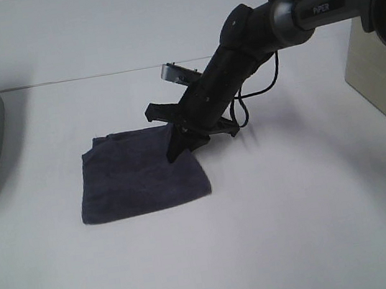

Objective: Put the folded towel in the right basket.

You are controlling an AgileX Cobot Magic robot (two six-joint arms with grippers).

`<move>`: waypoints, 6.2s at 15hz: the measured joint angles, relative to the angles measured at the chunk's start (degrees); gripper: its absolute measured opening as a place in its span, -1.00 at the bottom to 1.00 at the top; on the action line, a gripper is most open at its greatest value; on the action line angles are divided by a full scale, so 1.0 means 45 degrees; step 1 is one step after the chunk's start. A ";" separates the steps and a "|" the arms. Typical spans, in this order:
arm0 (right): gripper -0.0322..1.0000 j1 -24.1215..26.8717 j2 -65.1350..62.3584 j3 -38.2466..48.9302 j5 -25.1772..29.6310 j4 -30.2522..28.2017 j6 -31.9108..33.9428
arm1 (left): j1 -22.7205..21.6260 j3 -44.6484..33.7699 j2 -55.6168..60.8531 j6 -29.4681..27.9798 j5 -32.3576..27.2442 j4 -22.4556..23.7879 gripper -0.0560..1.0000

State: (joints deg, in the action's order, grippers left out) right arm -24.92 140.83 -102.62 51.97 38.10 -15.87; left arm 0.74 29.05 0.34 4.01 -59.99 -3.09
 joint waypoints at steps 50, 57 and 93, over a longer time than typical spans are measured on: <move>0.97 0.6366 -1.6603 0.7117 0.3896 -0.6812 0.2305 | 0.0000 0.0000 0.0000 0.0000 0.0000 0.0573 0.98; 0.97 0.6366 -2.7706 1.3904 0.4036 -0.7270 0.1935 | 0.0000 0.0000 0.0000 0.0000 0.0000 0.0573 0.98; 0.97 0.5208 -3.1347 1.7023 0.2496 -0.7563 0.2088 | 0.0000 0.0000 0.0000 0.0000 0.0000 0.0573 0.98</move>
